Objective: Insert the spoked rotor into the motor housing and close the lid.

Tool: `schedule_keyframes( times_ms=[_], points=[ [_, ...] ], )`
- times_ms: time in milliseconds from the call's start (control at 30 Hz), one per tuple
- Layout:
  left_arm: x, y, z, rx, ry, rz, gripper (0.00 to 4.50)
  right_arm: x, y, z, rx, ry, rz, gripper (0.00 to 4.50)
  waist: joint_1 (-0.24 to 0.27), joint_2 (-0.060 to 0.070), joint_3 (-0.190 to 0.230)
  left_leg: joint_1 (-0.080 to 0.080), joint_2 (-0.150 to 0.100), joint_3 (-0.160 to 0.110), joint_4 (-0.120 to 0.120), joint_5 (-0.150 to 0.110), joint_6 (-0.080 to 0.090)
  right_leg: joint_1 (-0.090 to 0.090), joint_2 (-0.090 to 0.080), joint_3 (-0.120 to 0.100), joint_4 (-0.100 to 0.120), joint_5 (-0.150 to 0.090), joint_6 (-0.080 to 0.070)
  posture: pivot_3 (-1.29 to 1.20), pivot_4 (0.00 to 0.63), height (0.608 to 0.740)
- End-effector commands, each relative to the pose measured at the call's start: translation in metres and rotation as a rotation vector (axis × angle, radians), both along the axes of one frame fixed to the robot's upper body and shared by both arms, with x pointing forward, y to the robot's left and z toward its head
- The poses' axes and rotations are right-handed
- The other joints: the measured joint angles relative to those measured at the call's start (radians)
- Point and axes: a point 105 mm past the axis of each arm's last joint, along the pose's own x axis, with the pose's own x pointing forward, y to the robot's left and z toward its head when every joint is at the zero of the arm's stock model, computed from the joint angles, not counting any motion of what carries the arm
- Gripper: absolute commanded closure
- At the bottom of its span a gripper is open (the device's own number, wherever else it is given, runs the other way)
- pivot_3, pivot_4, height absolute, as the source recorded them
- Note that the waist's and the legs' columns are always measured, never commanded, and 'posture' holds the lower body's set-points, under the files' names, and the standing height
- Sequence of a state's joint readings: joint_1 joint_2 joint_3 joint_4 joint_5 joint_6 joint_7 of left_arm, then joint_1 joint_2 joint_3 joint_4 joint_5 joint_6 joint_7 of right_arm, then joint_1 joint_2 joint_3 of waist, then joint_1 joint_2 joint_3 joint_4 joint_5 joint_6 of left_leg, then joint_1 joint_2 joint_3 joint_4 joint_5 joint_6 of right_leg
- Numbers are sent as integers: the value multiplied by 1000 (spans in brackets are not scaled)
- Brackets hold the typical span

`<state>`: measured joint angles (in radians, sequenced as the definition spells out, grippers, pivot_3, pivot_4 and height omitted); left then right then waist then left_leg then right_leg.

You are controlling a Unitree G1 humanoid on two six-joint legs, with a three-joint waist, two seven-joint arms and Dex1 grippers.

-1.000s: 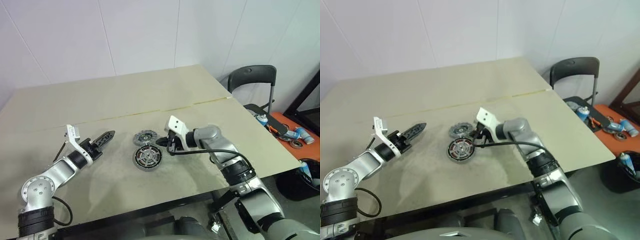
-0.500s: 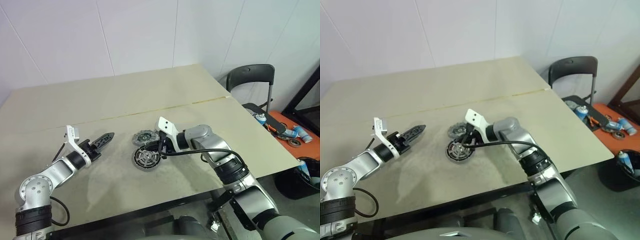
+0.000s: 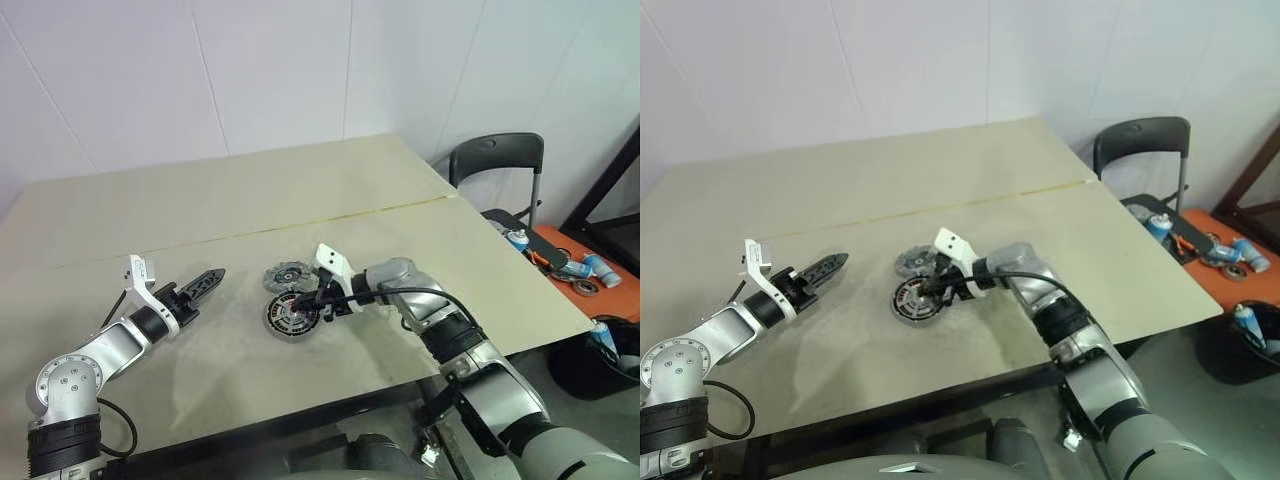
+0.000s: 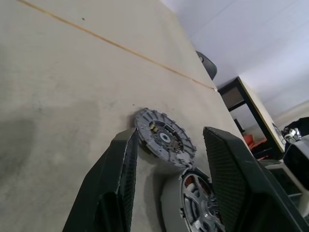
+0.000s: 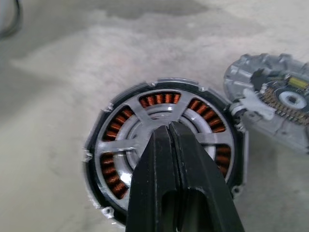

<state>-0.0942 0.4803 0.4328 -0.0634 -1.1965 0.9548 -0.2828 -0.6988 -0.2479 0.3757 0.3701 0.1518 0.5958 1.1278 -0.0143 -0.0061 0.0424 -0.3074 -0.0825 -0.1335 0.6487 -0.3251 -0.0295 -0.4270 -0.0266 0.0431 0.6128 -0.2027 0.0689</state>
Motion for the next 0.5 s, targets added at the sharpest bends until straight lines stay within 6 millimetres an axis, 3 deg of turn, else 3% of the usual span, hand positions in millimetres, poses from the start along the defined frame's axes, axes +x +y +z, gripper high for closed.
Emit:
schedule_keyframes(
  times_ms=[33, 133, 233, 367, 500],
  points=[
    [5, -3, 18, 15, -69, -15, 2223, 5, -4, 40, 48, -109, 42, 4482, 1, 0, 0, -2, 0, 0, 0, 0, 0, -2, 0, 0, 0, 2, -3, 0, 0, 740],
    [7, -4, 19, 13, -71, -16, 2223, 6, -14, 47, -11, -221, 76, 4482, 2, 0, 0, -6, 0, -1, 0, 0, 0, -6, 0, 0, -1, 2, -3, 0, 0, 740],
    [10, -3, 19, 9, -70, -16, 2223, 11, -28, 44, -262, -582, 240, 4482, 2, 0, 0, -9, 0, 0, 0, 0, 0, -9, -1, 0, -1, 2, -3, 0, 0, 740],
    [14, -2, 18, 6, -69, -17, 2223, 13, -37, 50, -441, -931, 524, 4482, -4, 0, 0, -11, -1, 1, 0, 0, 0, -11, -1, 0, -1, 1, -2, 0, 0, 740],
    [16, -6, 17, -7, -73, -18, 2223, 13, -29, 68, -443, -1077, 675, 3281, -4, -1, 1, -11, 0, 1, 0, 0, -1, -11, 0, 0, -1, 2, -3, 0, 0, 740]
  ],
)
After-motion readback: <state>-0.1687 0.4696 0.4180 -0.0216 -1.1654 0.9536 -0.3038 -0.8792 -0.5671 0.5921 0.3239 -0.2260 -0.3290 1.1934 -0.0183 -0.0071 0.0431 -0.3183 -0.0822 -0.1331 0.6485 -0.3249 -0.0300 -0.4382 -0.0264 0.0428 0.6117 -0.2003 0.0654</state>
